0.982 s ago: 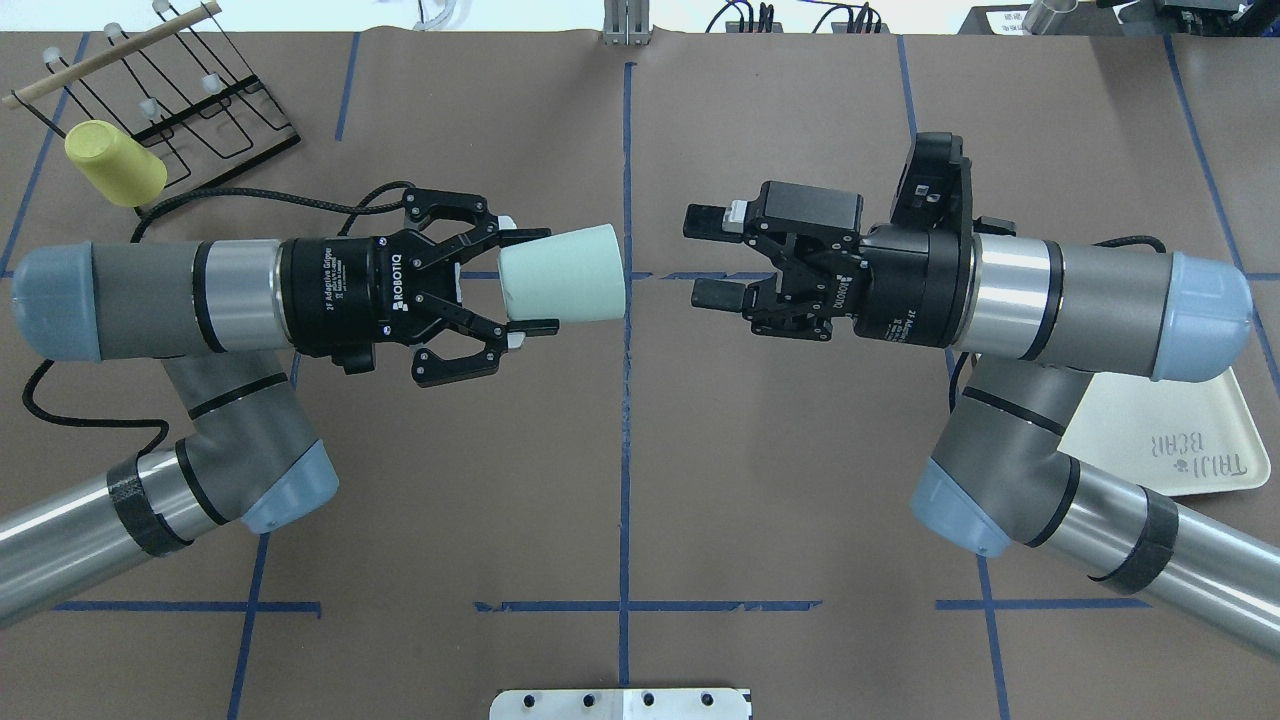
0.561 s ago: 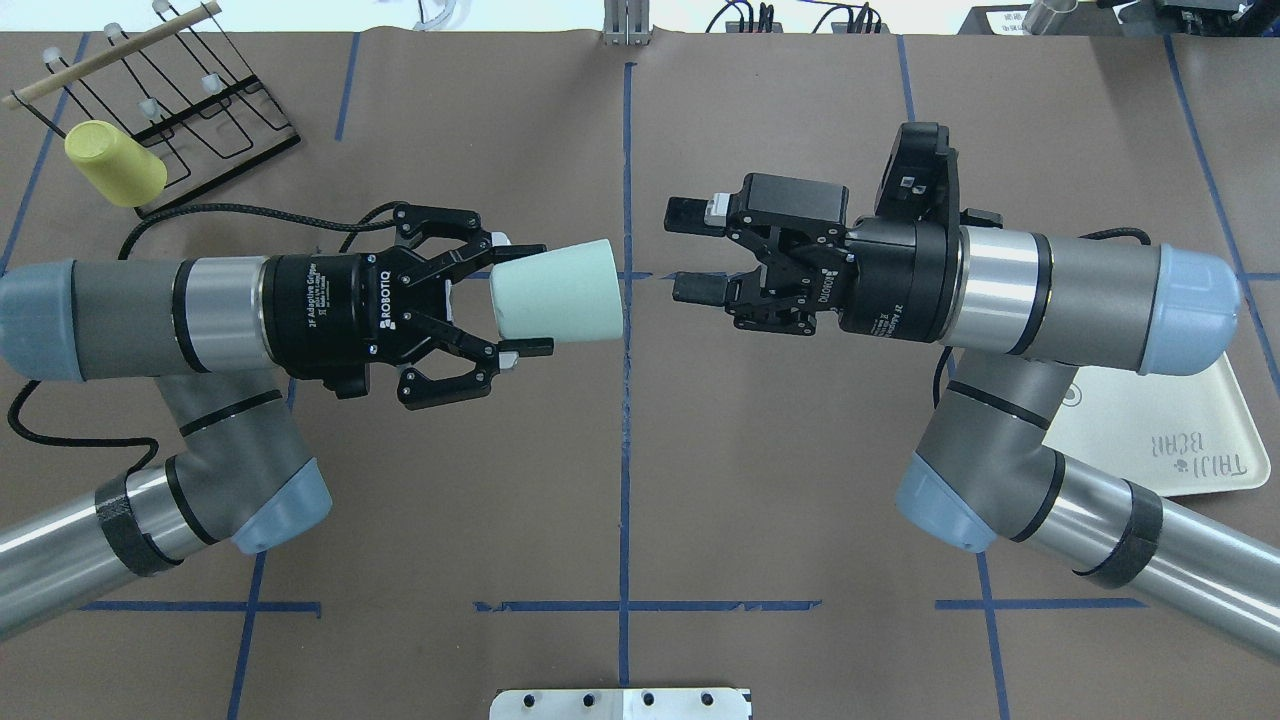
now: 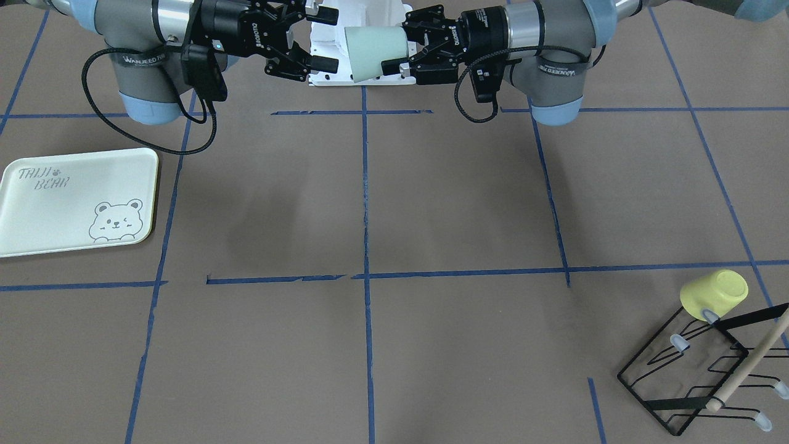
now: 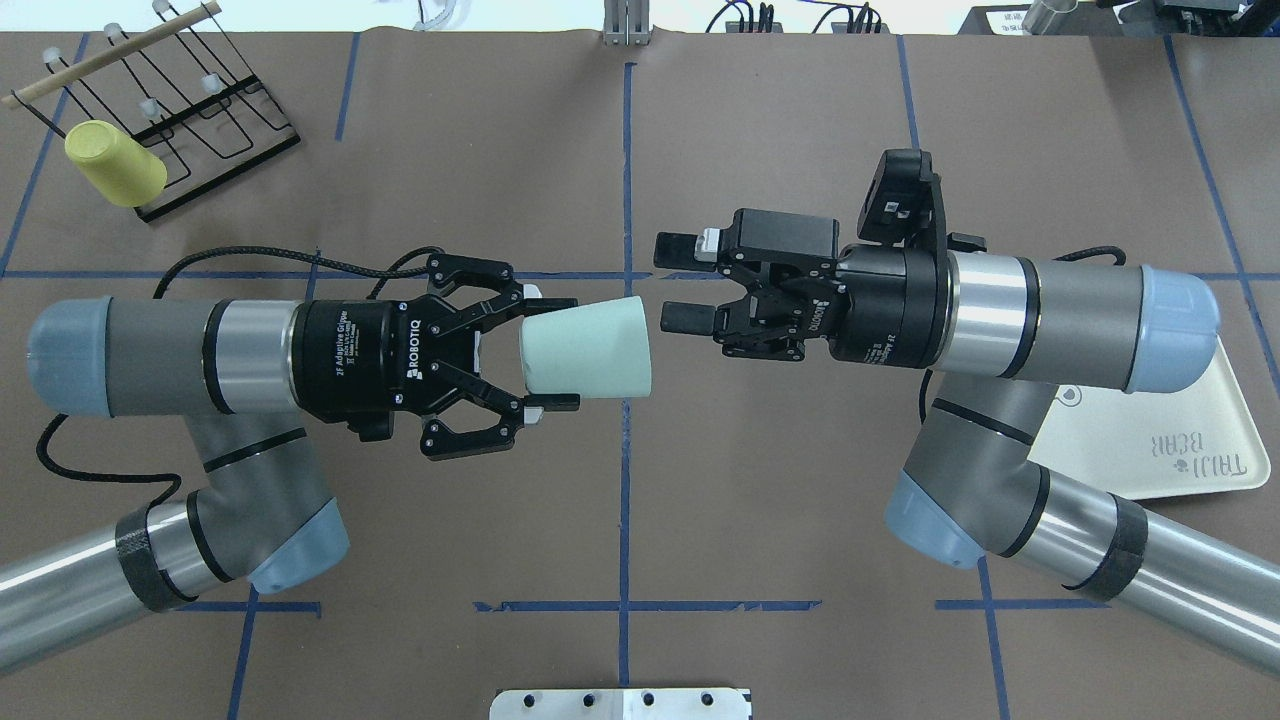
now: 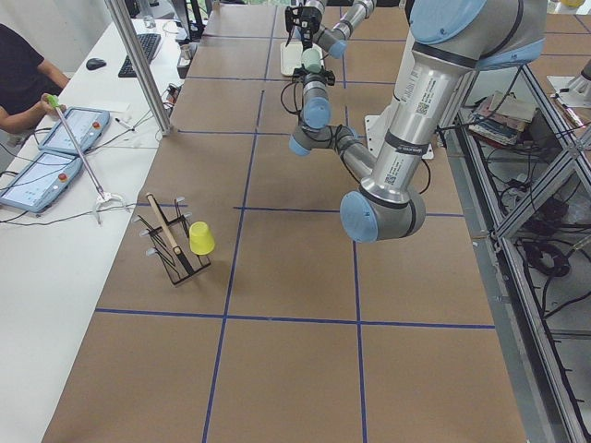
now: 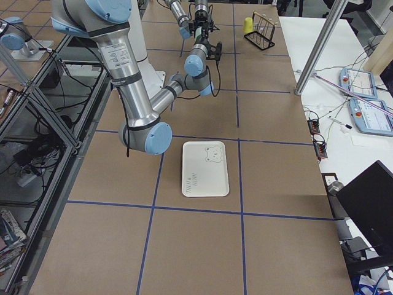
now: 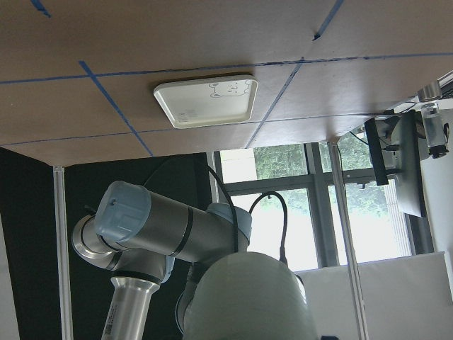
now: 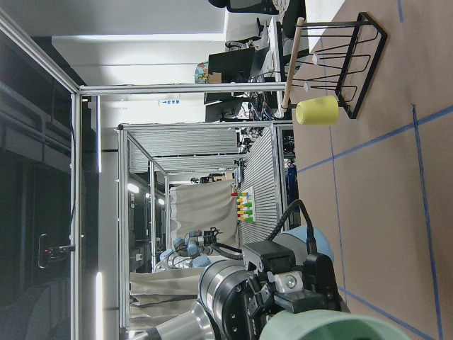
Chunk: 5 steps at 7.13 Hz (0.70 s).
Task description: Left arm grabs green cup and hands to right arm on tray
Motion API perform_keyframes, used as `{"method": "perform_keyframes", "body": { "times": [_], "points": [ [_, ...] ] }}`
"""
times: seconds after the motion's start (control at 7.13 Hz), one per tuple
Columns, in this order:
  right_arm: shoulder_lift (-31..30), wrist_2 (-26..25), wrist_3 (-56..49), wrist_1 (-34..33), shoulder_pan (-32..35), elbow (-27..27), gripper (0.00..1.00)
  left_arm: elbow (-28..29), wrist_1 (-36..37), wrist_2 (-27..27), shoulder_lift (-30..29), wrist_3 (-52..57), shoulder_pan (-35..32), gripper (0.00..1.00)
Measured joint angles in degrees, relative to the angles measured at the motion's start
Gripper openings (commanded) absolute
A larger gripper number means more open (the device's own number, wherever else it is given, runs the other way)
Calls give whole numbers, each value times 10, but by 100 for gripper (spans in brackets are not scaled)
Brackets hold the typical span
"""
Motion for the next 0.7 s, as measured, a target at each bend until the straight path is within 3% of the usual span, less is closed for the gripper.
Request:
{"method": "perform_keyframes", "body": {
  "times": [0.42,0.56,0.7],
  "points": [
    [0,20,-1,4,-8,0,88,1,0,1,-1,3,12,12],
    [0,21,-7,4,-13,0,82,1,0,2,-2,4,15,12],
    [0,21,-16,4,-18,0,68,1,1,2,-3,4,18,13]
  ]
}}
